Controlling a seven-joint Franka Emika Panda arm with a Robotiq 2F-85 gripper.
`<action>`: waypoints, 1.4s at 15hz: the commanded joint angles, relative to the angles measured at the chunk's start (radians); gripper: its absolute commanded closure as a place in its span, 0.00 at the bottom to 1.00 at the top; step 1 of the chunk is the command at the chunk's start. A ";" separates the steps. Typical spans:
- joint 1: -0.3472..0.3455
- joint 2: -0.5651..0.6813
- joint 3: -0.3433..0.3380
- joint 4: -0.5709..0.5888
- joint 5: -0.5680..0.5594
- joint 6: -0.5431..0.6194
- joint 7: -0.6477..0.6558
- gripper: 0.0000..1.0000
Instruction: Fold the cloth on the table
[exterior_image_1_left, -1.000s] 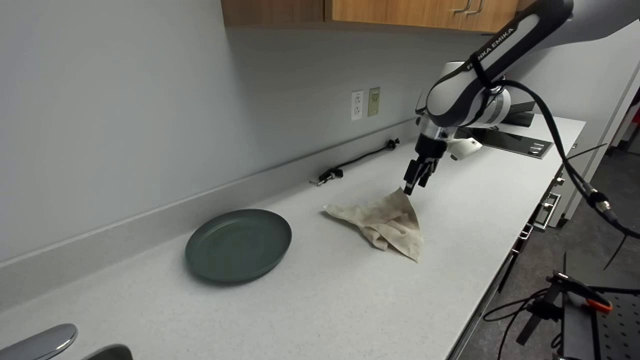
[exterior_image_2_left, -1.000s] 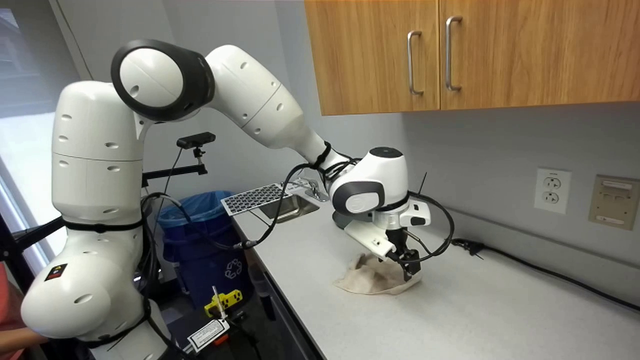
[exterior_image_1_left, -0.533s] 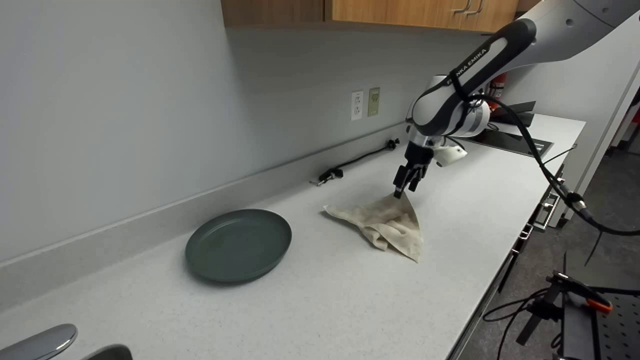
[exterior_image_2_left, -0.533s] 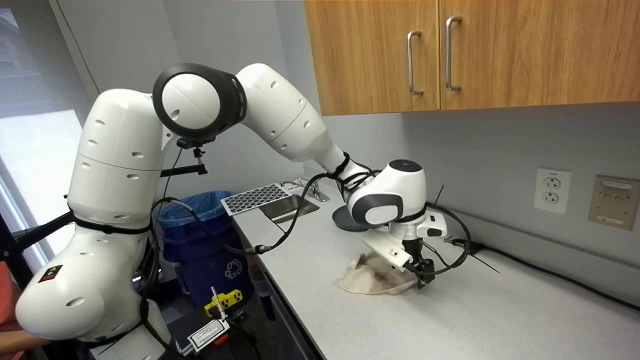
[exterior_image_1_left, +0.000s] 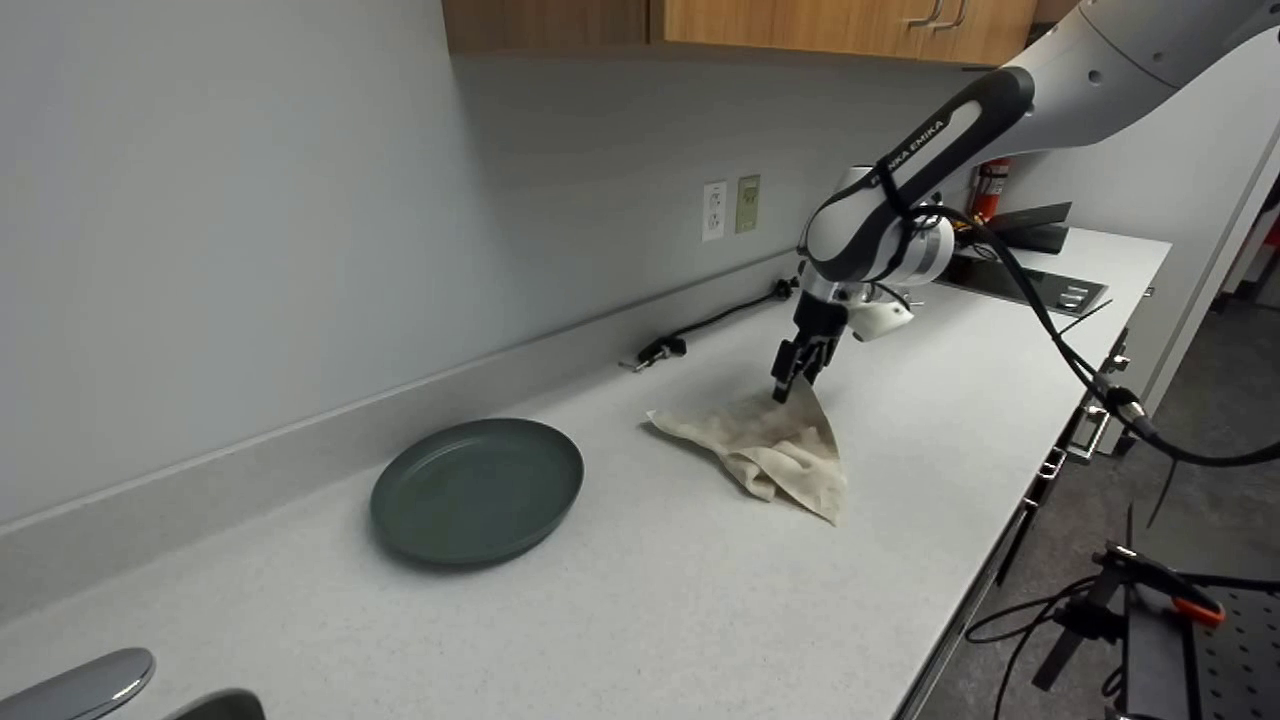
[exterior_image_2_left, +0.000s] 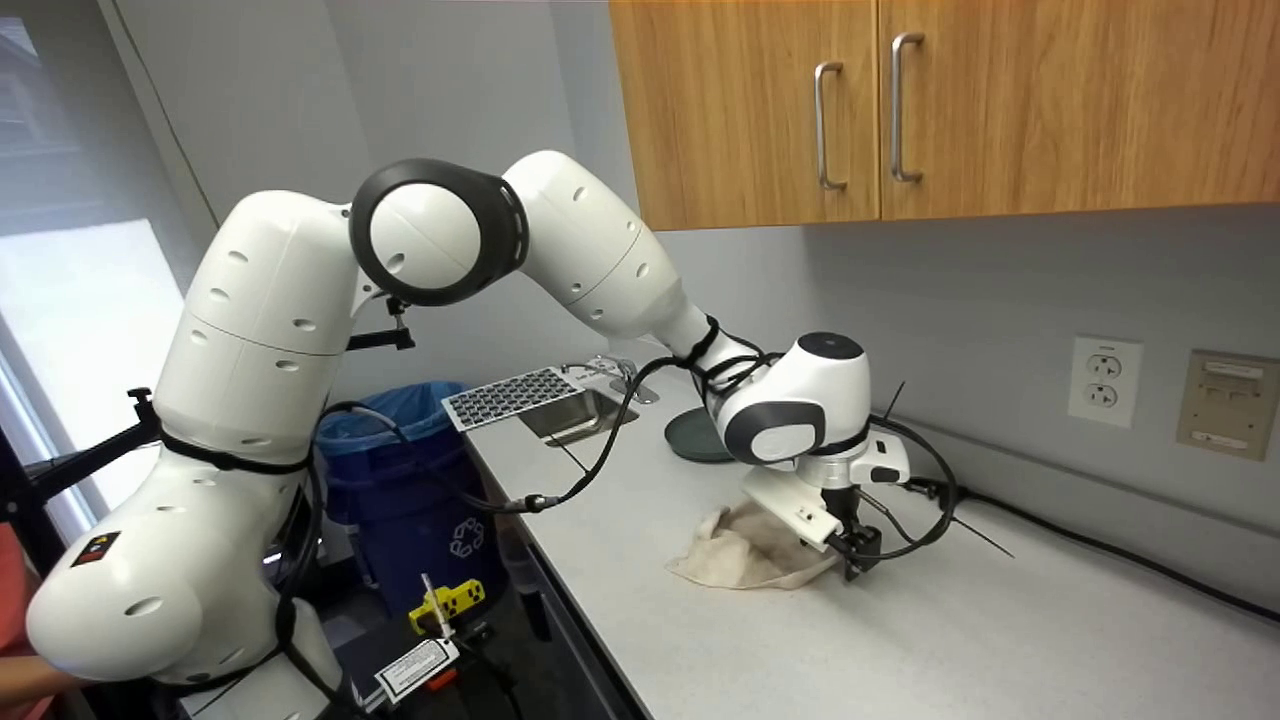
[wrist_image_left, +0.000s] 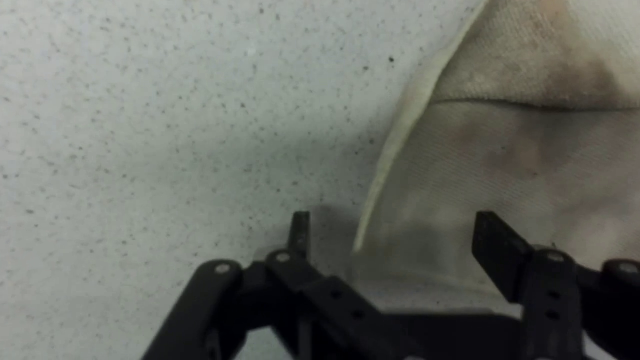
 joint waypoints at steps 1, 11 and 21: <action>-0.021 0.039 0.021 0.061 -0.001 -0.023 0.003 0.48; 0.033 -0.029 -0.028 0.002 -0.102 0.003 0.054 1.00; 0.219 -0.129 -0.073 -0.060 -0.391 0.022 0.134 1.00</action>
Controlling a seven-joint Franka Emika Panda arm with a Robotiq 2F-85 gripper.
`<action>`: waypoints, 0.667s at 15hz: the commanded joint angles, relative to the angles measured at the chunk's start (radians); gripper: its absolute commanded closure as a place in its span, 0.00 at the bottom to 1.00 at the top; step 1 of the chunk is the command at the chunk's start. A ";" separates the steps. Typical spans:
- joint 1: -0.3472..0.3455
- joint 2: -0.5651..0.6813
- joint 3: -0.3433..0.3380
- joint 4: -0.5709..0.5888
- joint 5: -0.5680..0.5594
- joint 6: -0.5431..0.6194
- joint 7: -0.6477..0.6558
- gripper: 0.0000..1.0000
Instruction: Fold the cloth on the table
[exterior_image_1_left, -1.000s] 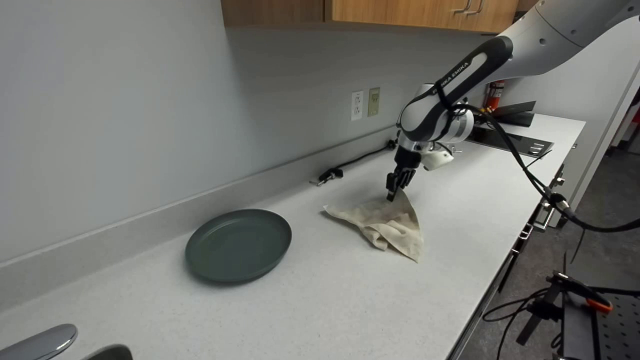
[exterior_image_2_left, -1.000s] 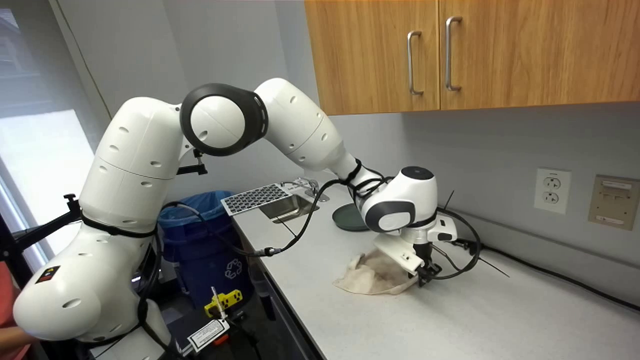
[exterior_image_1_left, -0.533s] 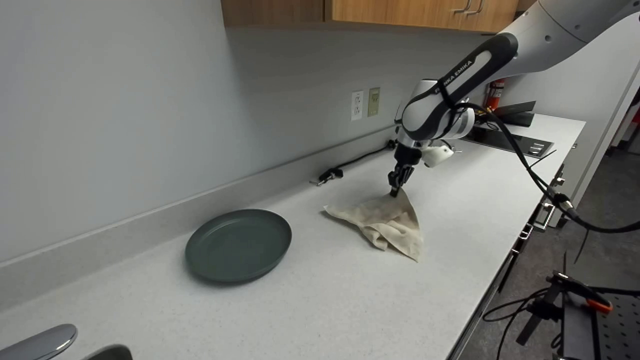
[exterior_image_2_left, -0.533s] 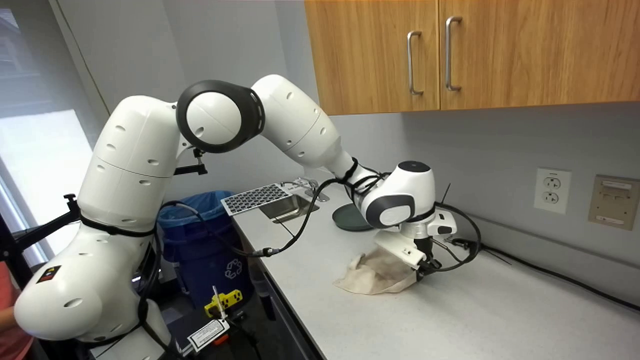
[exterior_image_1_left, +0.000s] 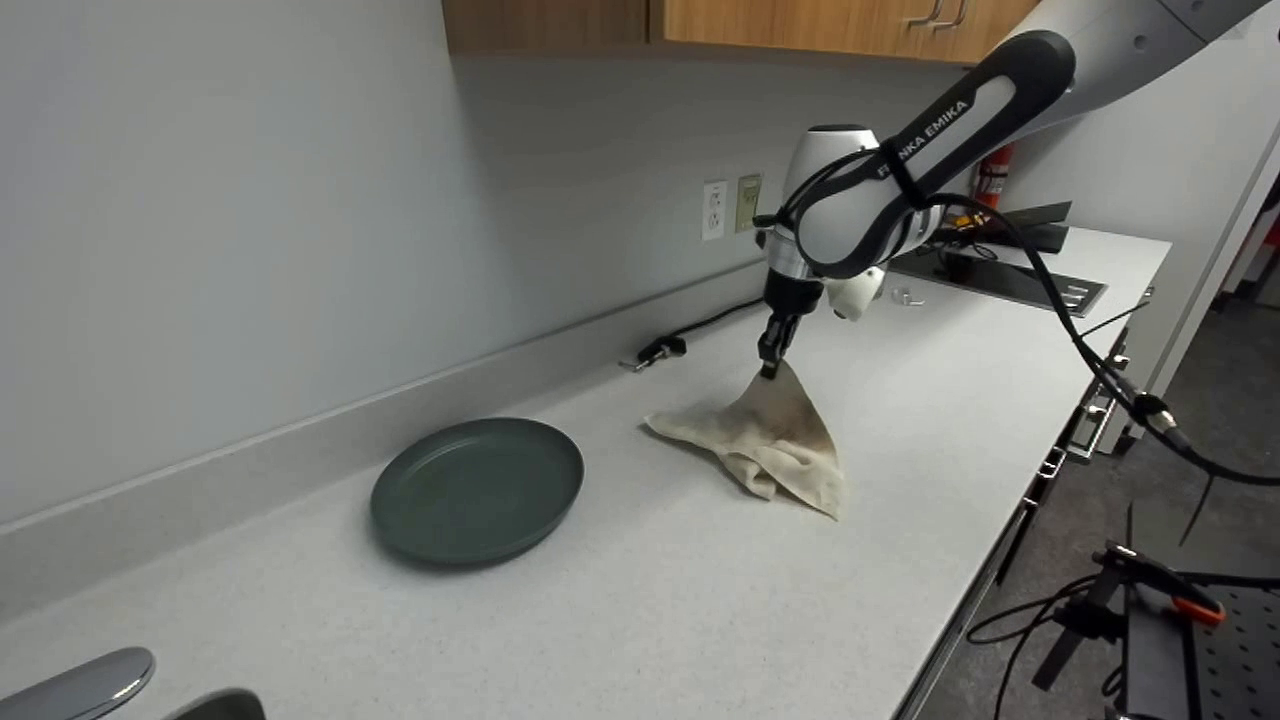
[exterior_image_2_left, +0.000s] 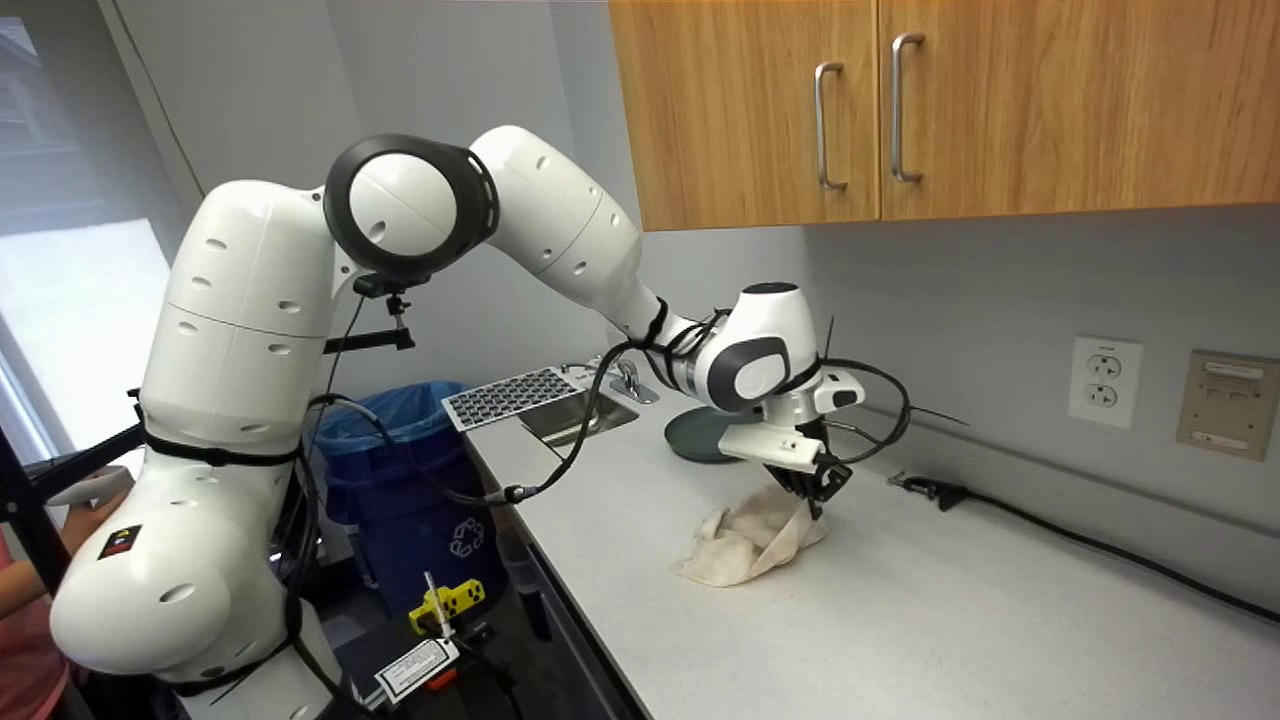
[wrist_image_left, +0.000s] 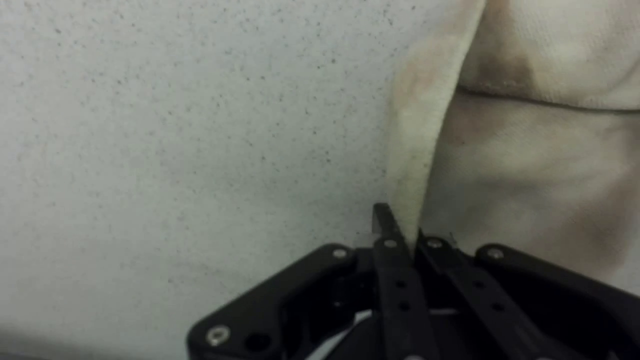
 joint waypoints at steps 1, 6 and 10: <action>0.089 -0.042 -0.031 -0.052 -0.109 0.022 0.053 1.00; 0.162 -0.077 -0.018 -0.097 -0.189 0.045 0.085 1.00; 0.188 -0.117 0.004 -0.126 -0.190 0.079 0.082 1.00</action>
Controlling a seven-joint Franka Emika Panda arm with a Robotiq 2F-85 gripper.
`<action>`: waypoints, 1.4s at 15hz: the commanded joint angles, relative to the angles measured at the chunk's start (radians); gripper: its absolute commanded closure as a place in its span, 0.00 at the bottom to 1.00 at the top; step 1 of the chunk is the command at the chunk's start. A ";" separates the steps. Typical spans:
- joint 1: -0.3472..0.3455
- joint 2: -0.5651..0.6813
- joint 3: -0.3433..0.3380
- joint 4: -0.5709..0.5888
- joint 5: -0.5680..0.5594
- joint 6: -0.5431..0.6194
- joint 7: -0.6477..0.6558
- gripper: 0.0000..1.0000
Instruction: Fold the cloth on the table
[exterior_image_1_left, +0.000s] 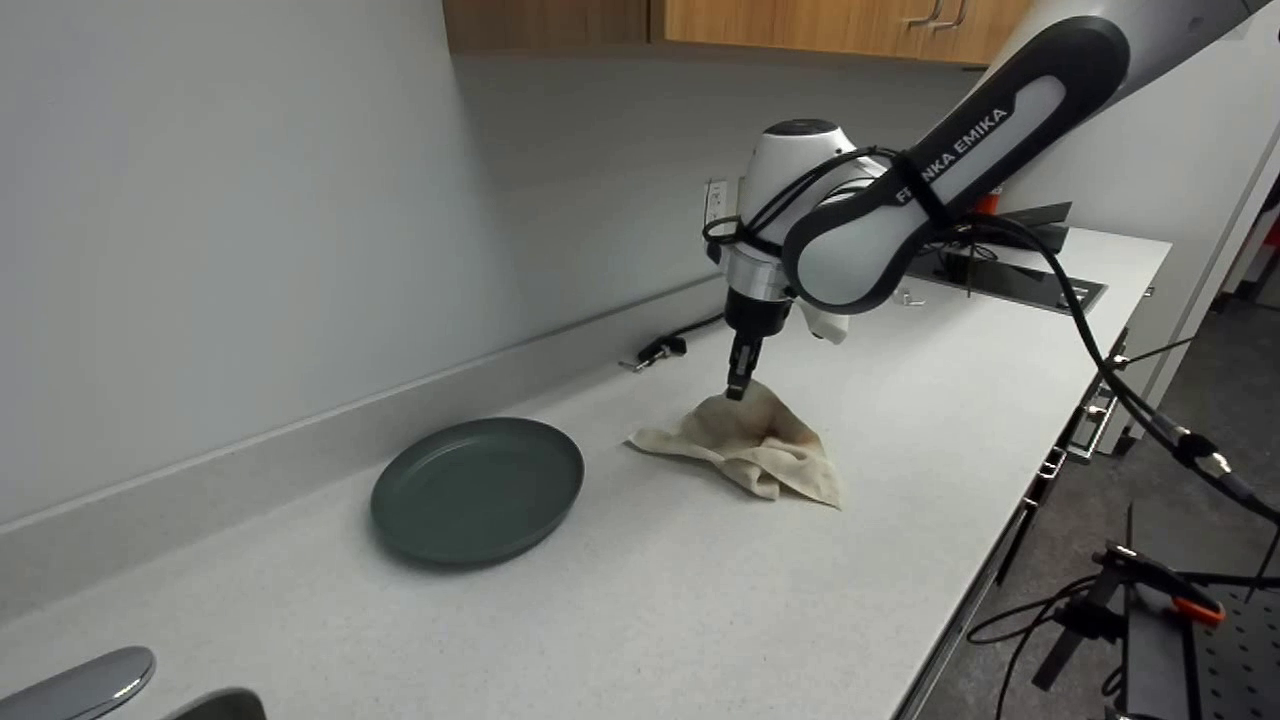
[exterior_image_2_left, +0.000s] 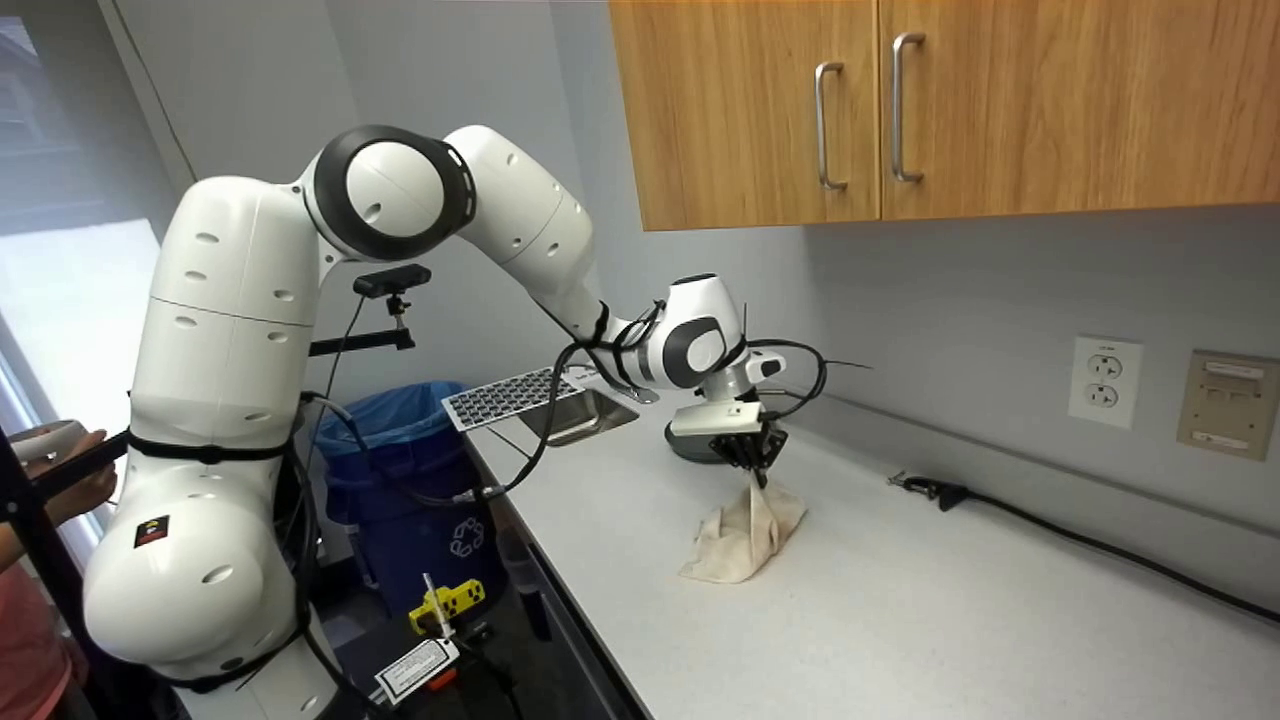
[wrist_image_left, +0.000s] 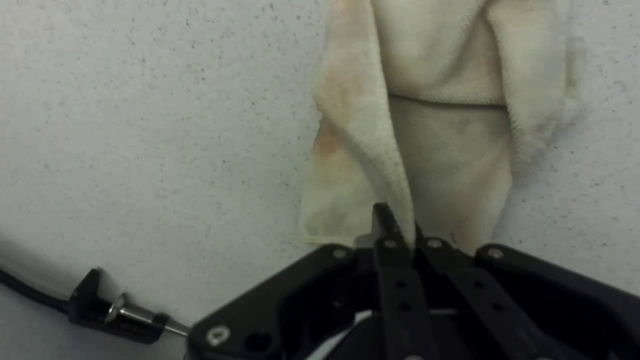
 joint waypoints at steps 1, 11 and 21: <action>0.022 -0.065 0.012 -0.055 -0.021 0.038 0.017 1.00; 0.053 -0.162 0.074 -0.160 0.008 0.015 0.000 1.00; 0.040 -0.090 0.106 -0.225 0.025 0.003 -0.027 0.73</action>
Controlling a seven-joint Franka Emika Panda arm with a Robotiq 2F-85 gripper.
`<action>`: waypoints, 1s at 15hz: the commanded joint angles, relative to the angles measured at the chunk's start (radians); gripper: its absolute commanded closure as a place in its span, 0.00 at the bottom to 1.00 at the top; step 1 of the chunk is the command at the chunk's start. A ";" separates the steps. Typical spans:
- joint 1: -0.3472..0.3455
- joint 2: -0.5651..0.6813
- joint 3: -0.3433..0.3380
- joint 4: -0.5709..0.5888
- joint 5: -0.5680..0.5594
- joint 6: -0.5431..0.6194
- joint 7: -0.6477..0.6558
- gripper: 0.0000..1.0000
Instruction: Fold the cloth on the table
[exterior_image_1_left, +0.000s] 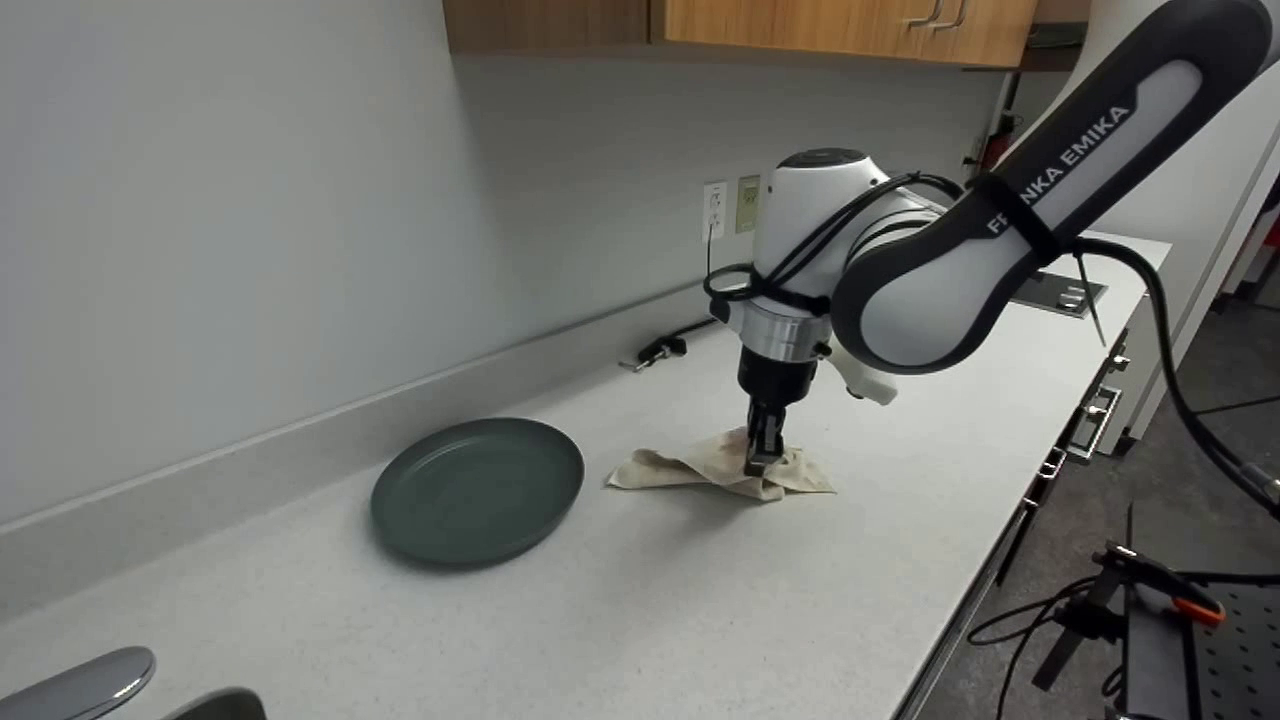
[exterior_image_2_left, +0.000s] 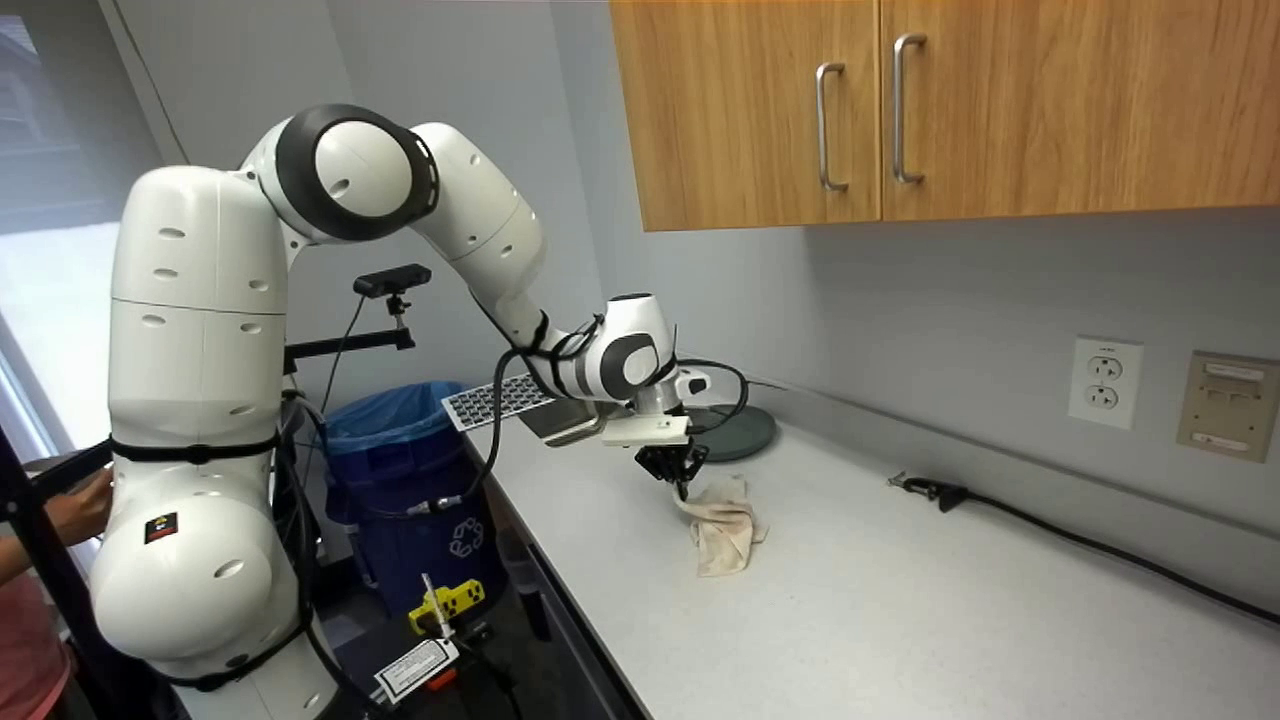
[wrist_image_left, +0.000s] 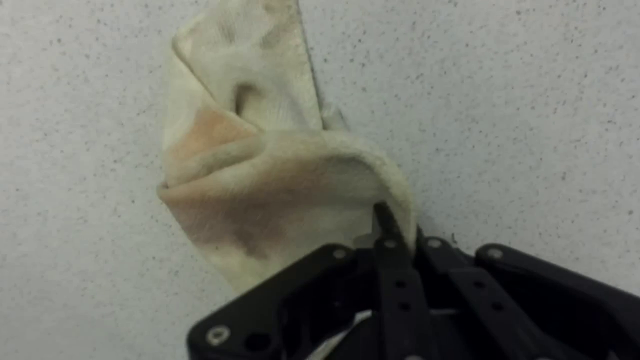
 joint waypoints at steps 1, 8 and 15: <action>-0.011 0.020 -0.001 -0.008 0.008 -0.015 -0.022 0.72; -0.001 0.037 -0.018 0.005 -0.008 -0.027 0.001 0.20; 0.034 0.036 -0.051 0.061 -0.046 -0.057 0.085 0.00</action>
